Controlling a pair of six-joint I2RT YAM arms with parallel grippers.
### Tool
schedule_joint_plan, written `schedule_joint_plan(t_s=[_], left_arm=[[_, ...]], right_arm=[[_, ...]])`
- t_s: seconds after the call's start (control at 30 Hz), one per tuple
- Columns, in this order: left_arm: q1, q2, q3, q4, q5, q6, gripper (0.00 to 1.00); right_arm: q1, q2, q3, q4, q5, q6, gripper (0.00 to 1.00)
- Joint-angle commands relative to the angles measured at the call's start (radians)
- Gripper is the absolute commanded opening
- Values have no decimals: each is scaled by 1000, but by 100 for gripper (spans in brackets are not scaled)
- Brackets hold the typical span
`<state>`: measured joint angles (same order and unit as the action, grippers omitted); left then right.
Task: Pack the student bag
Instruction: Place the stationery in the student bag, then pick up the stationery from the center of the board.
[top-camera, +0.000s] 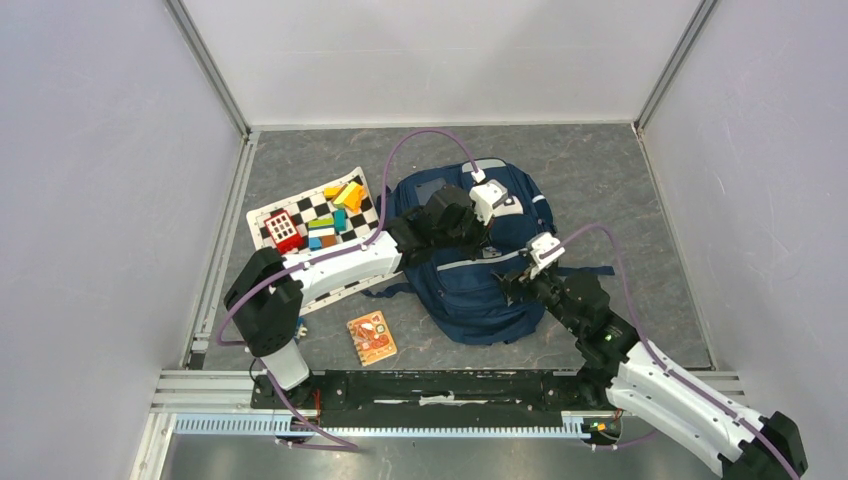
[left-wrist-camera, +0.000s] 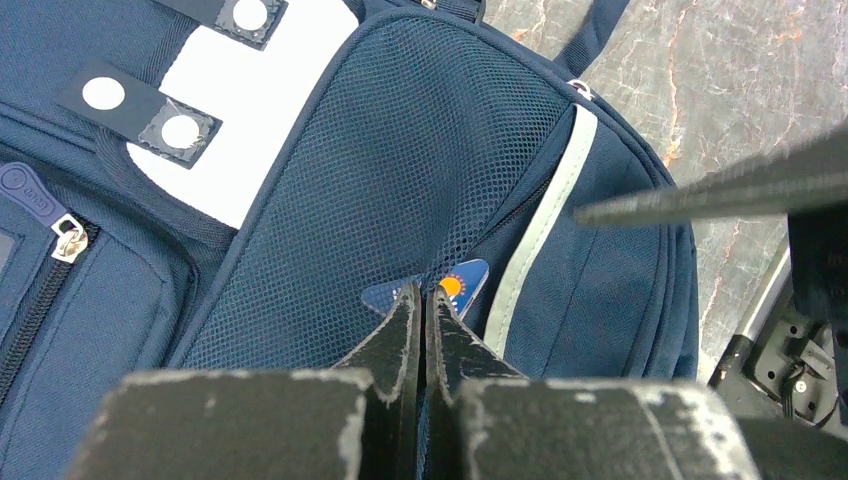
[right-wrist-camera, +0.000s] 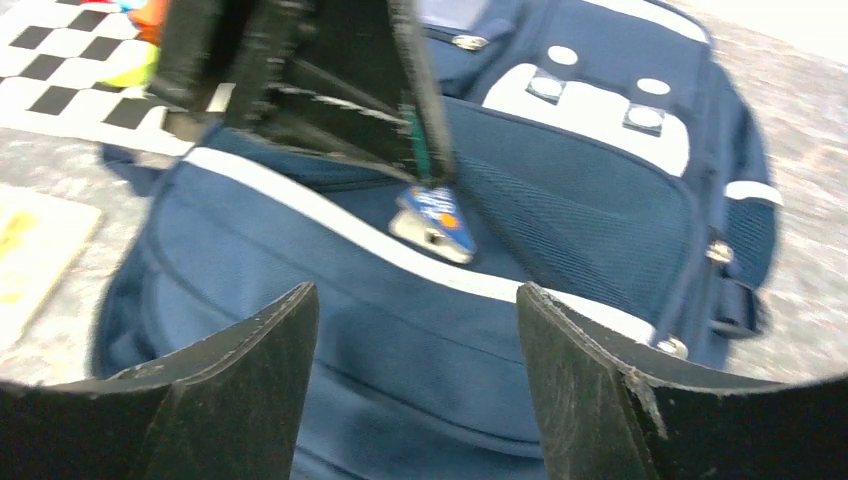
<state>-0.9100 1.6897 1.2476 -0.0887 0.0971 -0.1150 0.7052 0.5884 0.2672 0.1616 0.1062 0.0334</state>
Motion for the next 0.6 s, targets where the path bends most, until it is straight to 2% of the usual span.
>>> schedule_joint_plan(t_s=[0.0,0.07,0.13,0.23,0.4,0.47,0.57], left_arm=[[10,-16,39,50,-45,-32,2],[10,-16,37,51,-42,-33,2],[10,-20,32,56,-40,-34,2],[10,-21,30,57,-40,-33,2],[10,-18,30,59,-23,-39,2],[10,-19,32,59,-22,-41,2],[10,-23,28,59,-27,-36,2]], right_arm=[[75,7,57,9,-182,36,76],[187,31,54,55,-120,48,75],[345,70,68,89,24,53,75],[522,143,60,235,131,56,75],[772,397,162,338,277,-60,74],[824,505,202,399,300,-103,73],[834,652,226,518,276,-117,69]])
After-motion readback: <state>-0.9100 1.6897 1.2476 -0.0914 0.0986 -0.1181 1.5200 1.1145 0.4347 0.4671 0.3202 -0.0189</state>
